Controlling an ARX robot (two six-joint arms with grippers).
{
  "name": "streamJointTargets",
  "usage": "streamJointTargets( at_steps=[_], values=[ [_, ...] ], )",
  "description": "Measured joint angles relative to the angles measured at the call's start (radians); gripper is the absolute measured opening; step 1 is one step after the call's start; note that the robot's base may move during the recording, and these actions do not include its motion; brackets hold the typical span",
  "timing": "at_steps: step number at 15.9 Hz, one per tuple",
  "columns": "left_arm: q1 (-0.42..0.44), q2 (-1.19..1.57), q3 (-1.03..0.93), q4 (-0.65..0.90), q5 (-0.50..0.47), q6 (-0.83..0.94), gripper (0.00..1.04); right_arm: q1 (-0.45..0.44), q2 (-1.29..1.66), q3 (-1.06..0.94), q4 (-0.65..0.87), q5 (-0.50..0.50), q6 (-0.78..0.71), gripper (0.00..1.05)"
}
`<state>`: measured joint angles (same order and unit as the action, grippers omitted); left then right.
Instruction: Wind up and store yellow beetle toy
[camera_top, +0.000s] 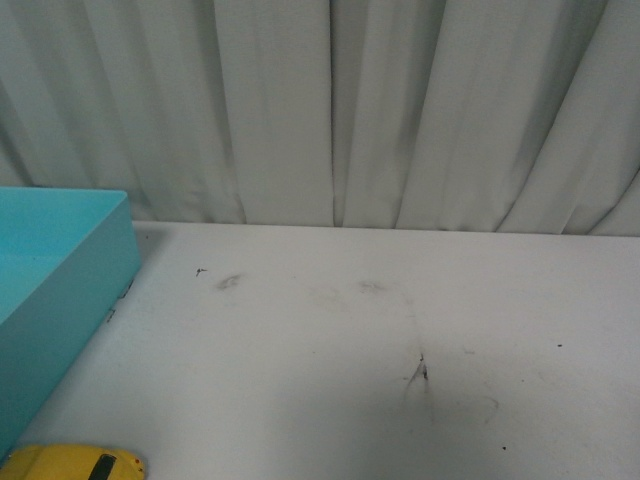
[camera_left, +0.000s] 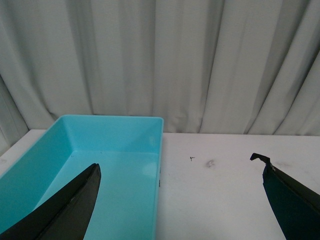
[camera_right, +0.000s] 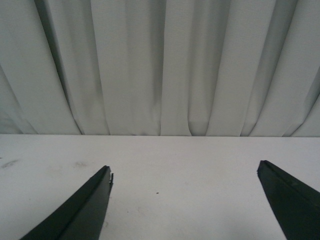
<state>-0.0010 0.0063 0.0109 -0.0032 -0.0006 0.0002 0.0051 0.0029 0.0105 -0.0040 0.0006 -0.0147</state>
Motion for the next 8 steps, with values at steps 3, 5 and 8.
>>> streamJointTargets(
  at_steps=[3, 5, 8],
  values=[
    [-0.148, 0.254, 0.167, -0.303, -0.373, -0.214, 0.98, 0.000, 0.000, 0.000, 0.000, -0.002, 0.000, 0.97],
    [-0.020, 0.439, 0.261, -0.115, -0.486, -0.255, 0.98, -0.001, 0.000, 0.000, -0.001, 0.000, 0.000, 0.98],
    [0.042, 0.819, 0.408, 0.208, -0.293, -0.160, 0.98, -0.001, 0.000, 0.000, 0.000, 0.000, 0.000, 0.98]
  ],
)
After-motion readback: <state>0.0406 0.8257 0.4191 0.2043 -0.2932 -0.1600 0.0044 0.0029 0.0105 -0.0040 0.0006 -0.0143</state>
